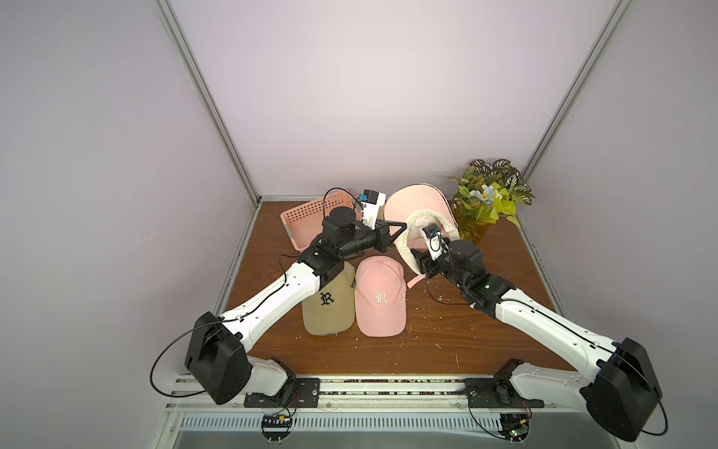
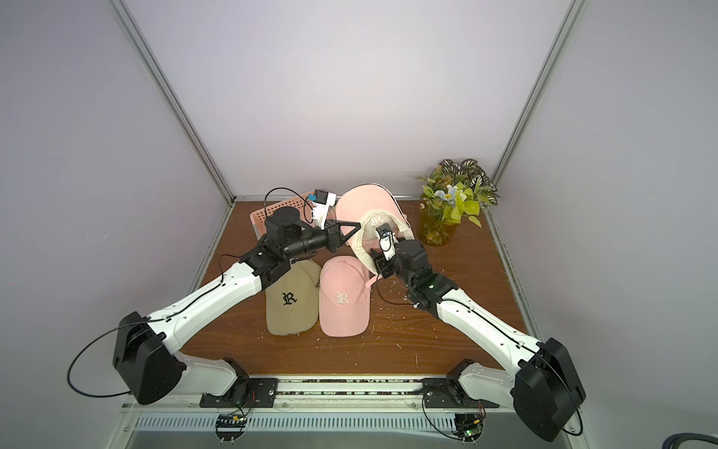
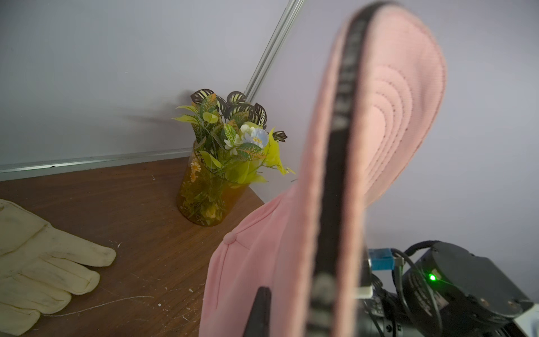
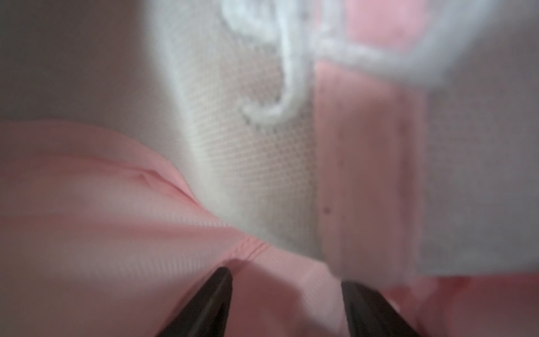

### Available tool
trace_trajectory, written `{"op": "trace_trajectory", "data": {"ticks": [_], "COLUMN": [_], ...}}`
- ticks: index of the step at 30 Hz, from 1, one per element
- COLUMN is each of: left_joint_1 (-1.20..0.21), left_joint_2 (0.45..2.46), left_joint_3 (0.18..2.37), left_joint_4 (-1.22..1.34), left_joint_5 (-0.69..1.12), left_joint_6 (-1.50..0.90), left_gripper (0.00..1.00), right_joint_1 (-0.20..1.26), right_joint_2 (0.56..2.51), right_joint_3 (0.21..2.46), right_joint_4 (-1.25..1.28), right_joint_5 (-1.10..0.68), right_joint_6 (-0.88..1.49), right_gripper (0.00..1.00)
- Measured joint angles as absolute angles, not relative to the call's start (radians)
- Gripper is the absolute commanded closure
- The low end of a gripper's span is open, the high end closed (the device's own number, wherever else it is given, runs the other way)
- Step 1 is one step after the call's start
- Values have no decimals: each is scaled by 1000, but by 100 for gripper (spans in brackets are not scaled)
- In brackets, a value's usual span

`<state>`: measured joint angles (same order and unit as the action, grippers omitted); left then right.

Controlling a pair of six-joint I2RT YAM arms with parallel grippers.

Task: Turn the baseball cap inside out
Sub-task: Turn over the baseball cap.

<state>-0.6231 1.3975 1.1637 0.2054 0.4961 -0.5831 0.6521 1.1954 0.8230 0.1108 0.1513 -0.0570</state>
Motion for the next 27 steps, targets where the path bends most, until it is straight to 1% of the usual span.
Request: {"op": "trace_trajectory", "data": {"ticks": [4, 7, 10, 15, 16, 18, 21, 22, 24, 27], "left_joint_1": [-623, -623, -623, -623, -623, -623, -624, -624, -625, -629], "left_joint_2": [1398, 1398, 1398, 1413, 1418, 1428, 1434, 1434, 1434, 1434], "left_joint_3": [1164, 1164, 1164, 1166, 1166, 1166, 1166, 1166, 1166, 1166], "left_joint_4": [200, 194, 195, 211, 211, 211, 210, 211, 213, 213], "left_joint_5": [508, 501, 491, 485, 485, 488, 498, 502, 518, 542], "left_joint_6": [-593, -592, -591, -592, -592, -593, -596, -597, -603, -619], "left_gripper": [97, 98, 98, 98, 99, 99, 99, 99, 99, 99], "right_joint_1": [662, 668, 673, 673, 673, 675, 676, 678, 679, 679], "right_joint_2": [1195, 1182, 1129, 1024, 1014, 1005, 1015, 1019, 1034, 1058], "right_joint_3": [806, 806, 802, 801, 801, 801, 801, 801, 801, 801], "right_joint_4": [123, 120, 111, 139, 151, 182, 217, 229, 262, 313], "right_joint_5": [156, 151, 130, 88, 83, 83, 113, 127, 157, 189], "right_joint_6": [-69, -84, -94, -98, -98, -98, -94, -86, -83, -80], "right_gripper": [27, 27, 29, 37, 40, 50, 74, 78, 83, 85]}}
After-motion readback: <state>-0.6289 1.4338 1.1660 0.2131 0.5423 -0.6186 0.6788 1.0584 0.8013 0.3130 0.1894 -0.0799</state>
